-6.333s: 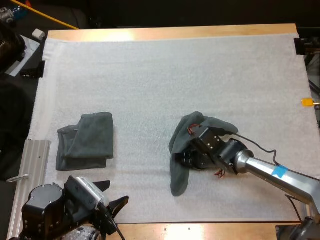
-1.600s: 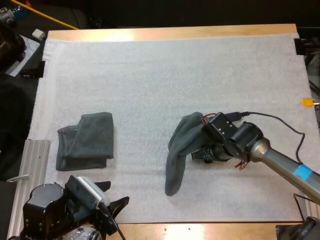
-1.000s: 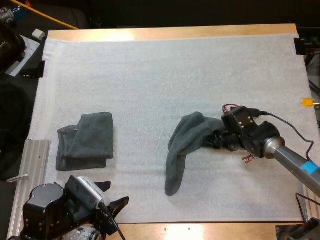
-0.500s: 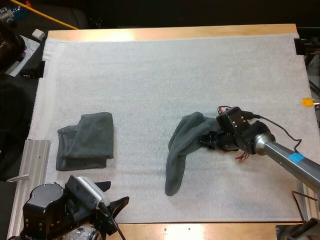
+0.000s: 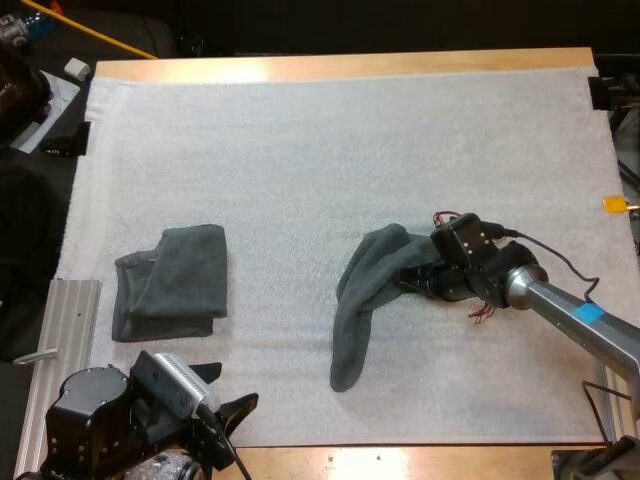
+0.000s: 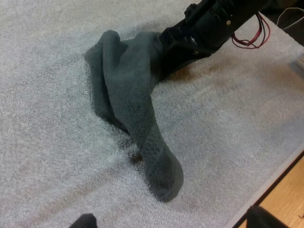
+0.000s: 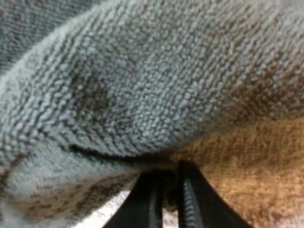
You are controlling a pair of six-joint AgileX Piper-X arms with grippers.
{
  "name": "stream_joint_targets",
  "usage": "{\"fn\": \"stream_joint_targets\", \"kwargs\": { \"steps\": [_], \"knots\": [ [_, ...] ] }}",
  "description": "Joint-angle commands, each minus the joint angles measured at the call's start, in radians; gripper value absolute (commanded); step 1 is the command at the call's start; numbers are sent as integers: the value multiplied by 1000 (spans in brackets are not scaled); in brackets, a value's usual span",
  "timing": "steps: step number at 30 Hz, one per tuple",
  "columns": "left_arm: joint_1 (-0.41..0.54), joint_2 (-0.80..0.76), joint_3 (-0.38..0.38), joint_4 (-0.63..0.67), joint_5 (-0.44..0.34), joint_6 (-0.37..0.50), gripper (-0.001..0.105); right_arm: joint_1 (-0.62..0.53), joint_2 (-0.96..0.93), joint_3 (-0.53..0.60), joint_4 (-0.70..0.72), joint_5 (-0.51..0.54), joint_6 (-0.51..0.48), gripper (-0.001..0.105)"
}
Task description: Pick towel from pile, fold and stack
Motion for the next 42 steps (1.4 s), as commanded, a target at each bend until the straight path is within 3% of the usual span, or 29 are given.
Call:
{"fn": "stream_joint_targets", "kwargs": {
  "steps": [1, 7, 16, 21, 26, 34, 42],
  "knots": [
    [-4, 6, -6, -4, 5, -5, 61, 0, -20, -6, 3, -5, -10, 0],
    [-5, 4, -5, -6, 7, -5, 61, 2, -130, -29, 45, 28, -54, 0],
    [-8, 5, -5, -12, 4, 0, 61, 11, -266, -200, 339, 173, -255, 0],
    [-6, 5, -6, -22, 3, 3, 61, 11, -289, -261, 443, 165, -290, 0],
    [-6, 7, -3, -26, 8, -2, 61, 7, -296, -251, 497, 173, -287, 0],
    [-6, -1, 2, -34, 12, -3, 60, 19, -271, -175, 727, 194, -336, 0],
    [-11, 44, 6, -73, 28, 2, 60, 57, -281, -24, 719, 198, -306, 0]
  ]
}}
